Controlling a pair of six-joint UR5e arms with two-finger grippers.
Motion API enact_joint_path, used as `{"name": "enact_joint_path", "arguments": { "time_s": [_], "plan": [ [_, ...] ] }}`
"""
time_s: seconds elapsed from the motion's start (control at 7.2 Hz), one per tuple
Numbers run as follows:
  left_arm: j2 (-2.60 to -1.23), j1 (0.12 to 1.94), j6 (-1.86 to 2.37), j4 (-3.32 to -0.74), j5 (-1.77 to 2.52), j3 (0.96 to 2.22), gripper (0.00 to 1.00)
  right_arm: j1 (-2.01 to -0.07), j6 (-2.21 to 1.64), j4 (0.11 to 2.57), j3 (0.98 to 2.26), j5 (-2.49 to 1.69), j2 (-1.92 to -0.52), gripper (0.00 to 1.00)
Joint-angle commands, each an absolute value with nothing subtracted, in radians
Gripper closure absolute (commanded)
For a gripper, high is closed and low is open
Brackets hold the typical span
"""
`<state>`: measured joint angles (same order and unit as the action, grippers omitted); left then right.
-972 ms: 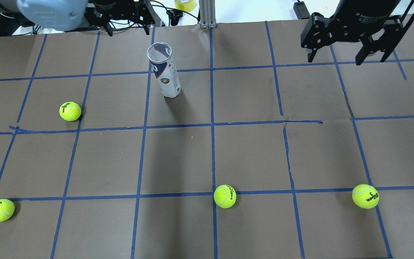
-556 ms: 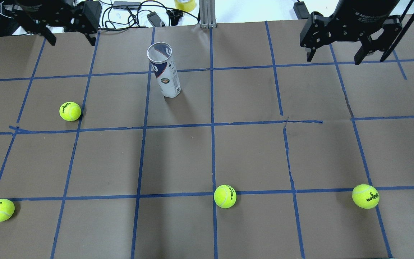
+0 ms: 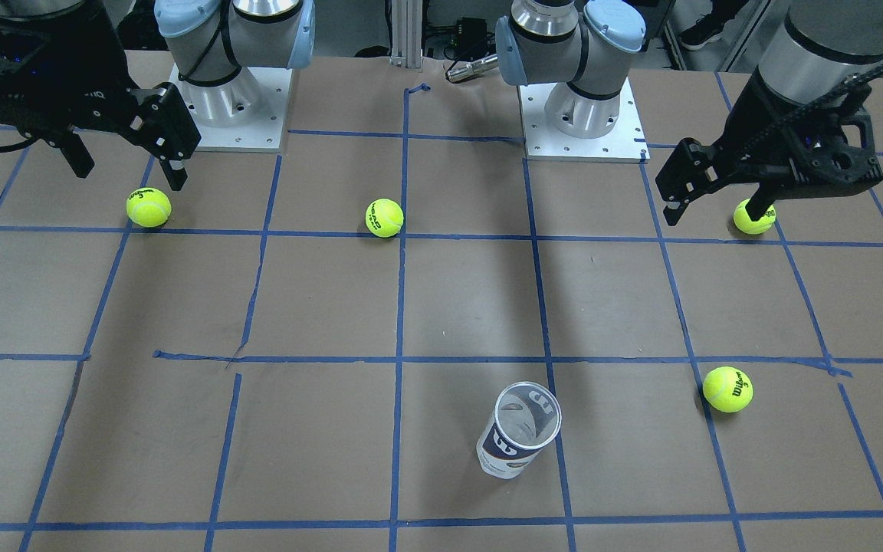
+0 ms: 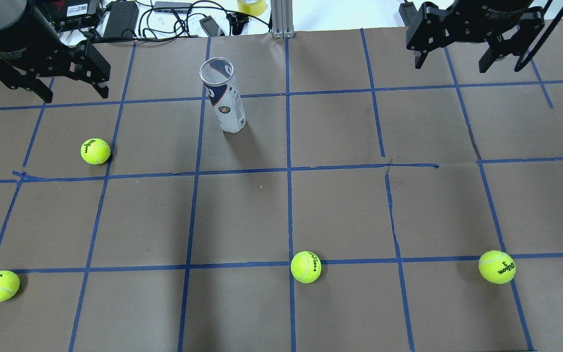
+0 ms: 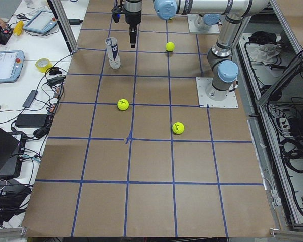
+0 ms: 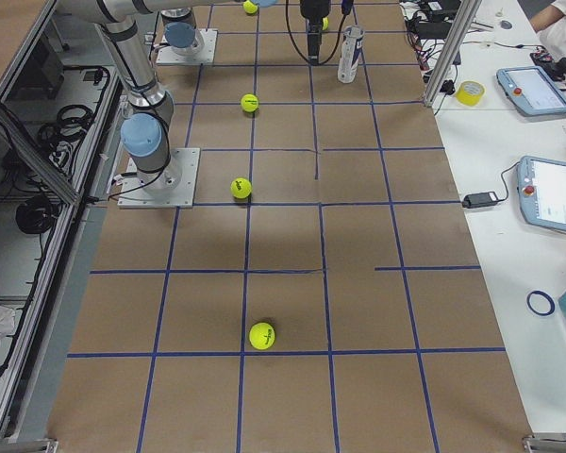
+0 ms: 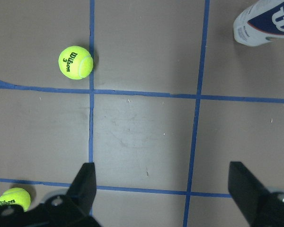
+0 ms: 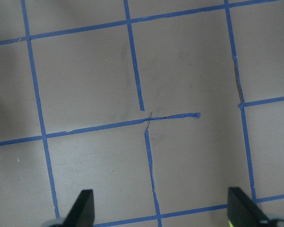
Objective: Lift up tennis ball bucket
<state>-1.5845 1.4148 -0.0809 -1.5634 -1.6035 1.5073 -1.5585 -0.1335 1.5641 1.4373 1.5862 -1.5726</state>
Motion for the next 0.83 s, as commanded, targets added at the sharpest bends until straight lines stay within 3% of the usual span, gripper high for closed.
{"name": "enact_joint_path", "arguments": {
  "time_s": [0.0,0.69],
  "plan": [
    [-1.586,1.419,-0.06,-1.546,-1.603,1.529,0.0,-1.559,-0.133,1.566,1.437,1.586,-1.574,0.0],
    [-1.585,1.466,0.021,-1.534,-1.594,1.542,0.0,-1.559,-0.133,1.568,1.463,1.586,-1.578,0.0]
  ]
}}
